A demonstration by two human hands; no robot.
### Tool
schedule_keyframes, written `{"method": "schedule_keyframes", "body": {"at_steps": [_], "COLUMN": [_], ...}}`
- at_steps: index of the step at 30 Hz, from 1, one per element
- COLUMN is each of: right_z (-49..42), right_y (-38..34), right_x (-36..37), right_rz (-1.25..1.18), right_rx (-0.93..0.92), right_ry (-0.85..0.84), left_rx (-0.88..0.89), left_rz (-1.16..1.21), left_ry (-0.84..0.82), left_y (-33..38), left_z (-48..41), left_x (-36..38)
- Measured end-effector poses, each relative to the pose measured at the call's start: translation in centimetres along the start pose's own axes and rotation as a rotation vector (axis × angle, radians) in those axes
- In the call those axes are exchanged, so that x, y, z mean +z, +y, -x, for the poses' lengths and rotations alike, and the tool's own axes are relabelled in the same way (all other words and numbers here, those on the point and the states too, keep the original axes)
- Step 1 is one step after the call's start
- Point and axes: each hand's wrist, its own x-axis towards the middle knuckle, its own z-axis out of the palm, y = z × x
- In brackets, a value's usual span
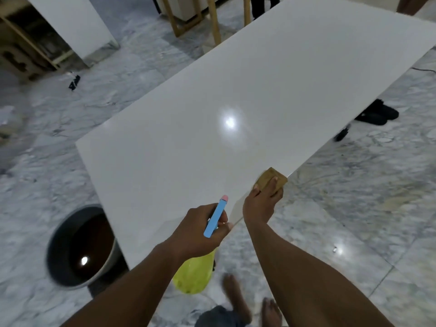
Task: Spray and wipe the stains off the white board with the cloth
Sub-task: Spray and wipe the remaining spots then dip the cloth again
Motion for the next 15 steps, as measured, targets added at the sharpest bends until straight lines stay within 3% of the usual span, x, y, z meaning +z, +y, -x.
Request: {"method": "schedule_keyframes", "body": {"at_steps": [15], "right_z": [27.8], "right_y": [2.3], "right_x": [11.3], "right_rz": [0.002], "right_rx": [0.037], "right_ry": [0.069], "left_rx": [0.122], "left_rz": [-0.006], "left_ry": [0.006], "left_y": [-22.3], "left_z": [20.5], "left_x": [-10.1]}}
